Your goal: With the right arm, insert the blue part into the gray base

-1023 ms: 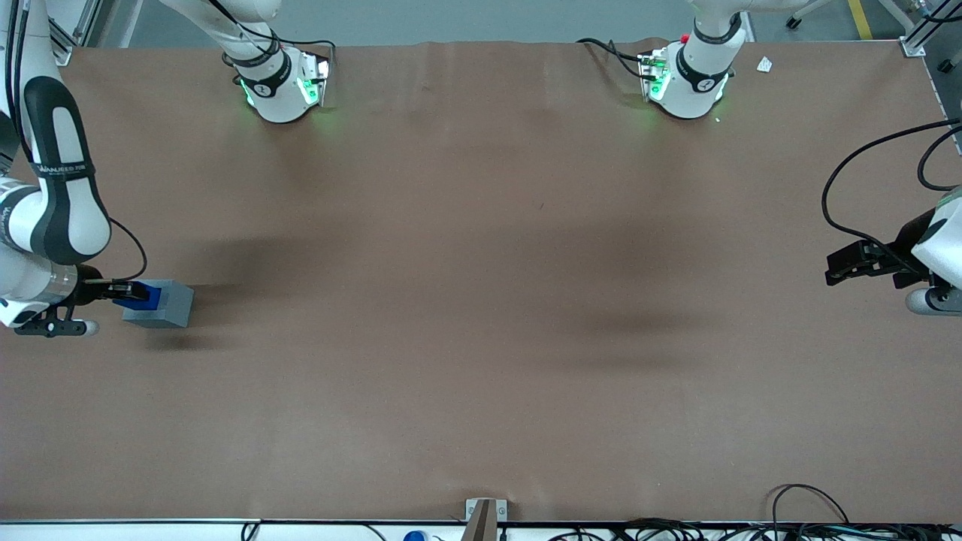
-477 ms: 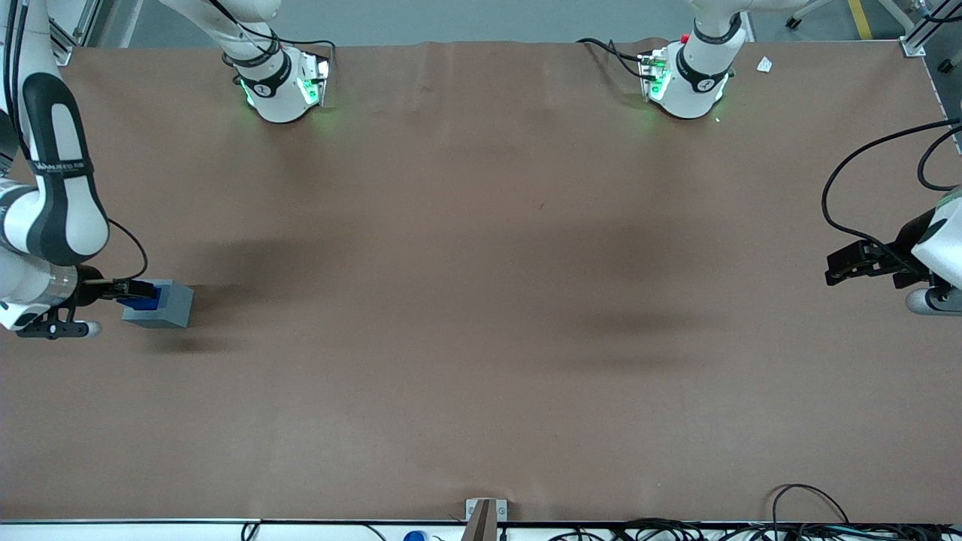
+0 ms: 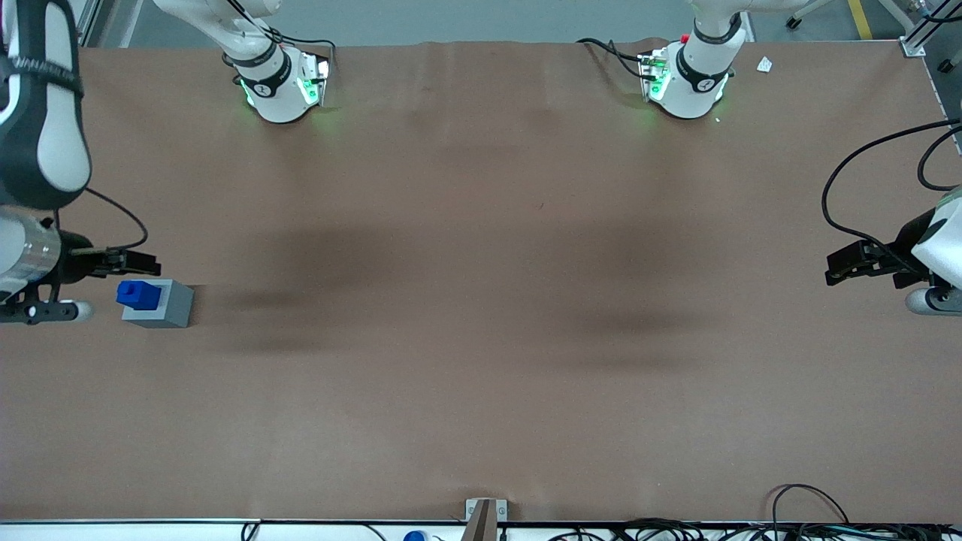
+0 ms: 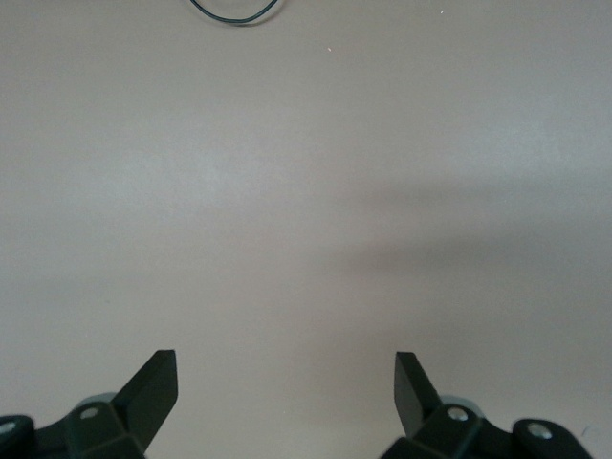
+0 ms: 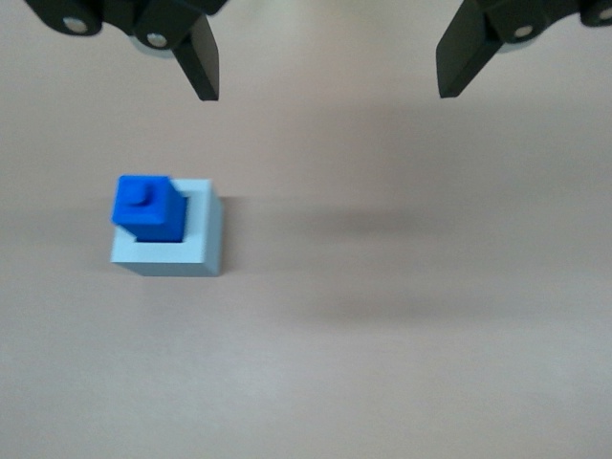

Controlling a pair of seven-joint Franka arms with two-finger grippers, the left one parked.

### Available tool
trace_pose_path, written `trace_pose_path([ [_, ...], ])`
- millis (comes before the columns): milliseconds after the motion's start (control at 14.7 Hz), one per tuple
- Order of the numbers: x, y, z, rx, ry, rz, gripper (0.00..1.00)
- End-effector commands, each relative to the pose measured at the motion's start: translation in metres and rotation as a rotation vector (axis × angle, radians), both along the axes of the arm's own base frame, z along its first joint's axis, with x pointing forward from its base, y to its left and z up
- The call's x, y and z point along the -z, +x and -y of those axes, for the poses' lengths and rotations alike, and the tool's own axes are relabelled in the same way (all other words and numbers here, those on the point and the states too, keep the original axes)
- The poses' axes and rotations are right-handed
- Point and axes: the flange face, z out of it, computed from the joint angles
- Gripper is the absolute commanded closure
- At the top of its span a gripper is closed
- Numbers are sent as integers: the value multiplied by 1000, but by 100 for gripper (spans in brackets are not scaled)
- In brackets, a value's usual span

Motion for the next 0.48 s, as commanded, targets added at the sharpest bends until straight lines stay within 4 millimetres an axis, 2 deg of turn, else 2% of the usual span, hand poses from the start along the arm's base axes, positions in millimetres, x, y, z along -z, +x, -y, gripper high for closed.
trace_pose_path([
  [0,-45,-28,-39,-7,0,38,0],
  [136,-78,-45,-51,-32,9,76,0],
  [409,-128,-92,-47,-43,27,154,0],
])
